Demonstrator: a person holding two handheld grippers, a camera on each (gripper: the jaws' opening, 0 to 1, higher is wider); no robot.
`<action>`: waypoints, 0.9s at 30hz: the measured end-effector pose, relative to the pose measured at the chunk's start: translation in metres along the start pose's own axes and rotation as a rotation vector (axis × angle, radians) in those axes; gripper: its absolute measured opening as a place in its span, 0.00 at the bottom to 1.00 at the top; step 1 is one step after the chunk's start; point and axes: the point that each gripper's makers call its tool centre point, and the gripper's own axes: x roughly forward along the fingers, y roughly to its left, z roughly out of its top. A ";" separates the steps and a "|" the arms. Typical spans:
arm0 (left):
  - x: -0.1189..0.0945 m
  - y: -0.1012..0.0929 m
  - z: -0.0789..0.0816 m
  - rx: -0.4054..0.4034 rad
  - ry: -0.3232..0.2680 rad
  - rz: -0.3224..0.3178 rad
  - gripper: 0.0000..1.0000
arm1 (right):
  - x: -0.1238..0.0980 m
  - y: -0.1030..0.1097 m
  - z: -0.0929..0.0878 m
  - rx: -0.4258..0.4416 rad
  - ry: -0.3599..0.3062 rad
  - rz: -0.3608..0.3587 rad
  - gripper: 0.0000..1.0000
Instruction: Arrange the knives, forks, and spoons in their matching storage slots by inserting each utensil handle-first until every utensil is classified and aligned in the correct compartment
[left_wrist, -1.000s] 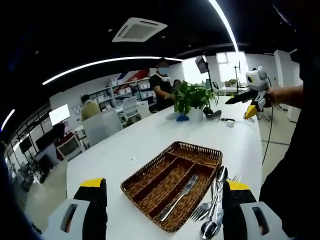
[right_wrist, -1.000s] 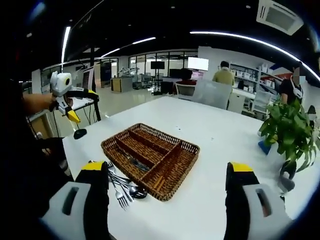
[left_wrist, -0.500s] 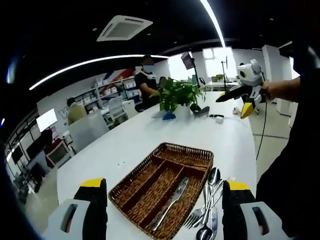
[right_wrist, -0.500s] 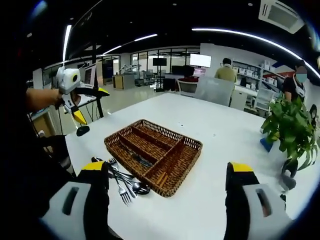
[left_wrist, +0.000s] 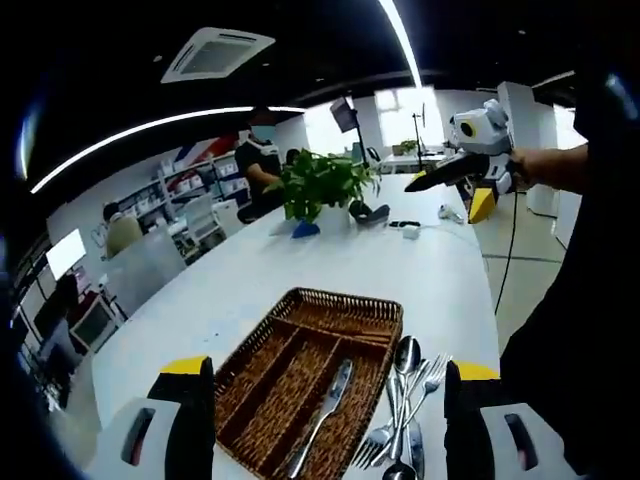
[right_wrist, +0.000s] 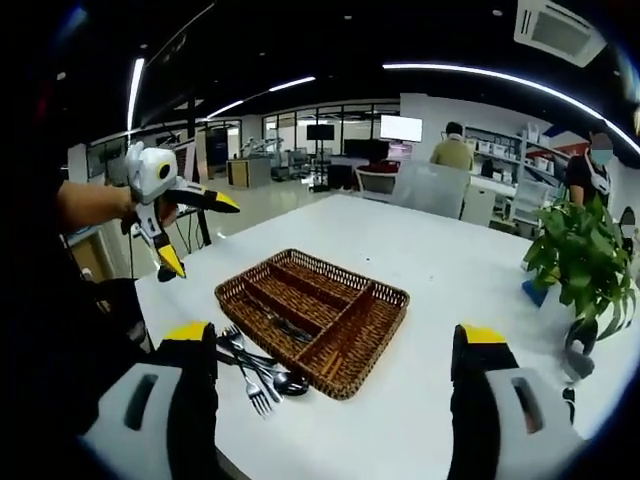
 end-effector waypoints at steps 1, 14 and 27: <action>0.005 -0.001 -0.001 0.005 0.000 0.002 0.98 | -0.001 -0.001 0.000 0.004 -0.002 -0.004 0.99; 0.051 -0.044 -0.031 0.103 0.109 -0.123 0.71 | -0.018 -0.014 0.001 0.017 -0.017 -0.055 0.99; 0.077 -0.070 -0.072 0.115 0.184 -0.197 0.67 | -0.026 -0.012 -0.014 0.036 -0.009 -0.073 0.99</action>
